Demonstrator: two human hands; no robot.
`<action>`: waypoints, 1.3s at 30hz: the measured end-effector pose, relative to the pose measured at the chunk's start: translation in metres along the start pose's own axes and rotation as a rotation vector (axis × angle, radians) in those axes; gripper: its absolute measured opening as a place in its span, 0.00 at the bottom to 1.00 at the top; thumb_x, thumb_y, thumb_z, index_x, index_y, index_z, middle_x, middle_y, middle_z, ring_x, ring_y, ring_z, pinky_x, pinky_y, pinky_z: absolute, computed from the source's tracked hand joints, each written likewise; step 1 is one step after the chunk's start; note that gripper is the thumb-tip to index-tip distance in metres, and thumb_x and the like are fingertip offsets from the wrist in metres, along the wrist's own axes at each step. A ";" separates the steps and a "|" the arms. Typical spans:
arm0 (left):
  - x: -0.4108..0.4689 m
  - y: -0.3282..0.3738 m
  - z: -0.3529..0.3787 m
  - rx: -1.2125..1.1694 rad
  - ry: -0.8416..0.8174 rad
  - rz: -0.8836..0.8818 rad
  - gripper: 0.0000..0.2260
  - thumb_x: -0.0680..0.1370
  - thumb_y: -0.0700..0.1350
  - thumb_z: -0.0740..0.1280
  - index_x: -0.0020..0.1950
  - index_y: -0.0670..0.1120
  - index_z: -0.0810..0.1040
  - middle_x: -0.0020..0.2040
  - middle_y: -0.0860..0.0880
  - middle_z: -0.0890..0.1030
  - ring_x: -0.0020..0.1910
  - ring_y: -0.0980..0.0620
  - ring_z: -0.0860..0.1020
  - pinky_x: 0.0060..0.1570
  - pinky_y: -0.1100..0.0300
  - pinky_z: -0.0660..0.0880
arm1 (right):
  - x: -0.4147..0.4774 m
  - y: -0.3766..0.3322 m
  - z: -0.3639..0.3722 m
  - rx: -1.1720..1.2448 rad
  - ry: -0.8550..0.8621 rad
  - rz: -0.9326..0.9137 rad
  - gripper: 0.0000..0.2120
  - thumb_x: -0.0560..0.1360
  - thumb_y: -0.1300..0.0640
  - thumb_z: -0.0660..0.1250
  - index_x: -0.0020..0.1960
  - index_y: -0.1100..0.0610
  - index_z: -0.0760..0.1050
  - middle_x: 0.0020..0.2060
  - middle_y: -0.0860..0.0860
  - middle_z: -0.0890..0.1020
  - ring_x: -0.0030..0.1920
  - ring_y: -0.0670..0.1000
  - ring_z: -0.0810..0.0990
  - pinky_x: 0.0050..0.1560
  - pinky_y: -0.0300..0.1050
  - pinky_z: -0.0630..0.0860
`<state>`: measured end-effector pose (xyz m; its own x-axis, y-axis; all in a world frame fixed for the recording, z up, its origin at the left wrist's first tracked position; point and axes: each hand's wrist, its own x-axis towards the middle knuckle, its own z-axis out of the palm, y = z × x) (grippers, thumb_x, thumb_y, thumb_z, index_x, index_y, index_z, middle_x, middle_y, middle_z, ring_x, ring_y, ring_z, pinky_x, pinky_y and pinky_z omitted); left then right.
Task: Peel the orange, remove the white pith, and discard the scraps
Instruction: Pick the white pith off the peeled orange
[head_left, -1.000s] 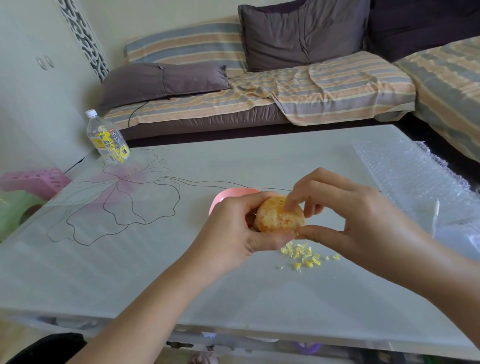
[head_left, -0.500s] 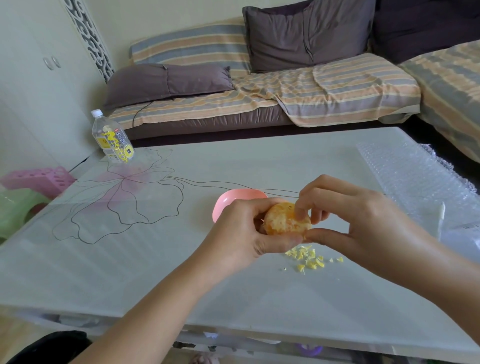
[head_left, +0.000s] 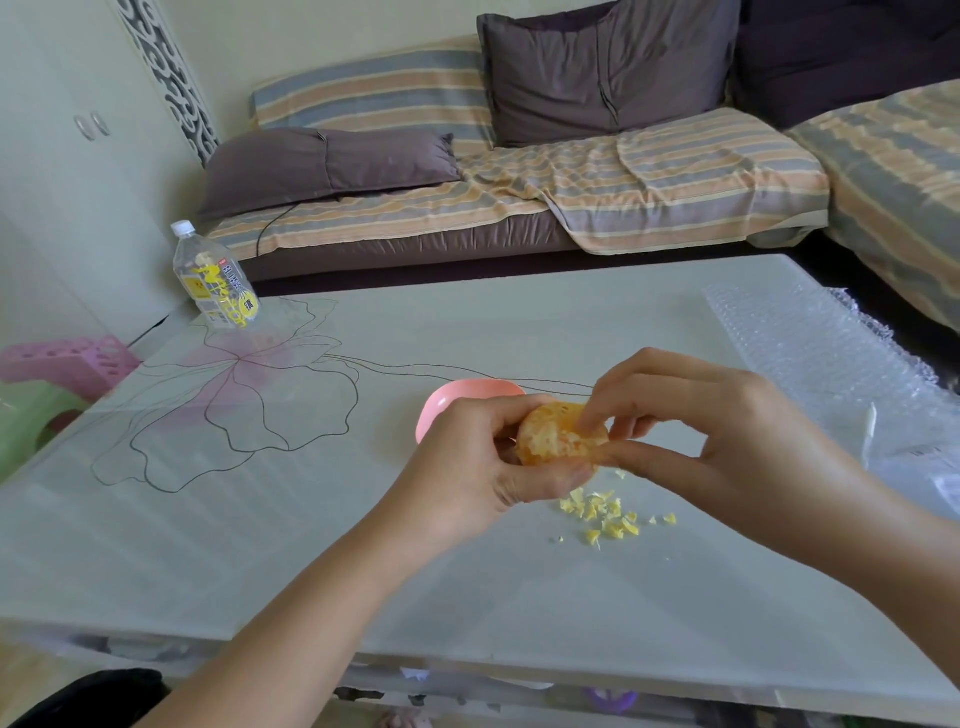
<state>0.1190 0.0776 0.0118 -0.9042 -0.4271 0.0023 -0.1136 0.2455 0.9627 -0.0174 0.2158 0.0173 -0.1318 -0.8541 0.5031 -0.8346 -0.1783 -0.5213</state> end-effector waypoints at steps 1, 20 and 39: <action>0.000 0.000 0.000 0.003 0.005 0.001 0.14 0.69 0.35 0.75 0.45 0.53 0.81 0.34 0.57 0.78 0.33 0.59 0.76 0.36 0.69 0.73 | 0.000 0.000 0.000 -0.006 0.003 -0.007 0.07 0.72 0.47 0.68 0.45 0.48 0.79 0.44 0.42 0.77 0.41 0.42 0.78 0.44 0.33 0.74; -0.001 -0.002 -0.001 0.102 -0.040 -0.045 0.11 0.69 0.39 0.76 0.49 0.50 0.83 0.31 0.51 0.77 0.29 0.55 0.73 0.33 0.63 0.72 | 0.004 -0.005 0.006 -0.269 0.051 -0.073 0.03 0.64 0.61 0.68 0.37 0.55 0.76 0.32 0.44 0.73 0.33 0.46 0.71 0.33 0.33 0.69; 0.000 -0.006 0.001 0.040 -0.028 -0.084 0.11 0.69 0.40 0.74 0.46 0.54 0.81 0.29 0.57 0.79 0.30 0.55 0.74 0.33 0.66 0.73 | 0.003 -0.005 -0.001 -0.161 -0.084 0.044 0.04 0.58 0.59 0.64 0.33 0.53 0.76 0.27 0.44 0.74 0.33 0.47 0.75 0.32 0.40 0.72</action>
<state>0.1193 0.0769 0.0055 -0.9018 -0.4234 -0.0860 -0.2052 0.2446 0.9477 -0.0141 0.2150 0.0223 -0.1308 -0.8984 0.4192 -0.9046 -0.0648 -0.4212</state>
